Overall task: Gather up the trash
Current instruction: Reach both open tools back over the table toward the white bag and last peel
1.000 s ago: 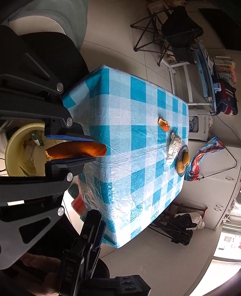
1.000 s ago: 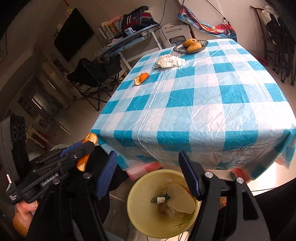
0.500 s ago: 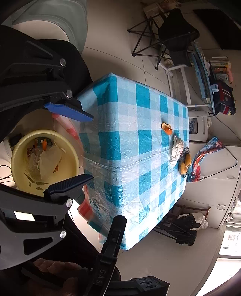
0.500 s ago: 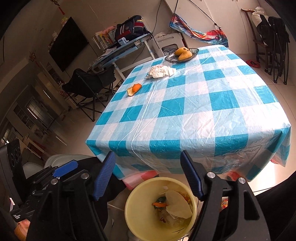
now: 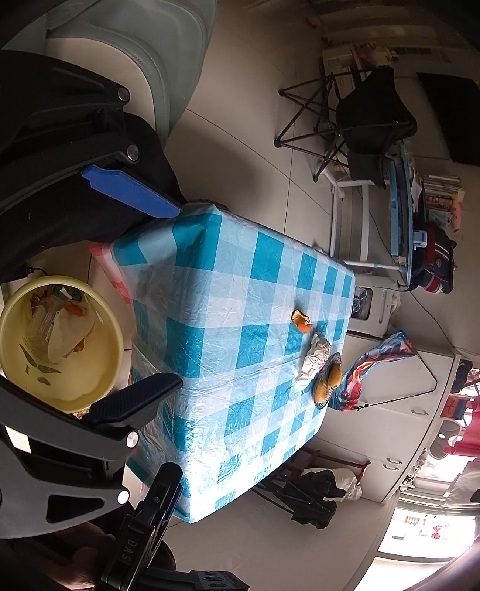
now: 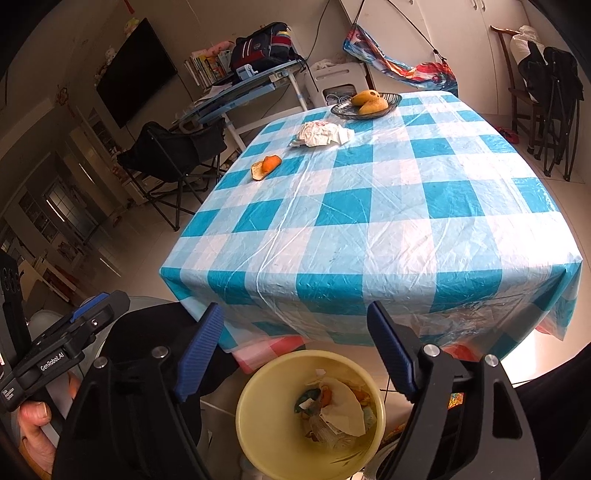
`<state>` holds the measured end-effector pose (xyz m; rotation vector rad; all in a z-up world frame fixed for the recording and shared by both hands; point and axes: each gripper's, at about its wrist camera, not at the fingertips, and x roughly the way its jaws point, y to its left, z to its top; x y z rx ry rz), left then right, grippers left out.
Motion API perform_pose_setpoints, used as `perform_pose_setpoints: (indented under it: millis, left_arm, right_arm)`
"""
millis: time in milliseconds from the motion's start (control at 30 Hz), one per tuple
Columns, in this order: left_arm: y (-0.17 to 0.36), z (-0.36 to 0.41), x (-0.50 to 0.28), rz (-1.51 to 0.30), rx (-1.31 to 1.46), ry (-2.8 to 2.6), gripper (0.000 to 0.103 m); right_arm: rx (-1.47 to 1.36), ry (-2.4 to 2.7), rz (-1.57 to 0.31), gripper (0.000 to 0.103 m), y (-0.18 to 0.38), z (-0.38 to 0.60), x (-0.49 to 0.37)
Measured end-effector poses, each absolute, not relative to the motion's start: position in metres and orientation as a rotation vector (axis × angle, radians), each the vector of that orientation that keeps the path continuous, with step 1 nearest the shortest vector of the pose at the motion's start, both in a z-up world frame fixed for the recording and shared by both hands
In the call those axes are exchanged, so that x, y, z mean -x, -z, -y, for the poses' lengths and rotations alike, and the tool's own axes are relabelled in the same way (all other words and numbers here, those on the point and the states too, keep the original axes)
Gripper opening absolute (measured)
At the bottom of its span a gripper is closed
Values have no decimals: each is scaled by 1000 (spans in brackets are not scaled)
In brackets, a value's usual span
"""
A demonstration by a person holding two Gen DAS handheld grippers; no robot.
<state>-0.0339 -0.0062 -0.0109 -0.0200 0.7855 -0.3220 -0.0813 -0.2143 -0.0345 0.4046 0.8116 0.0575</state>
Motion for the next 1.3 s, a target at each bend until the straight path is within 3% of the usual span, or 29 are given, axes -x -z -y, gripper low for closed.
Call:
perform_pose_setpoints:
  millis: [767,1300]
  left_arm:
    - [12,-12,20,-762,84,259,90]
    - [21,0,-52,-770,133,241,91]
  right_arm:
    - [-386,-87,-804,81,29,208,72]
    - [-275,-72,-743,83,0,240,-24]
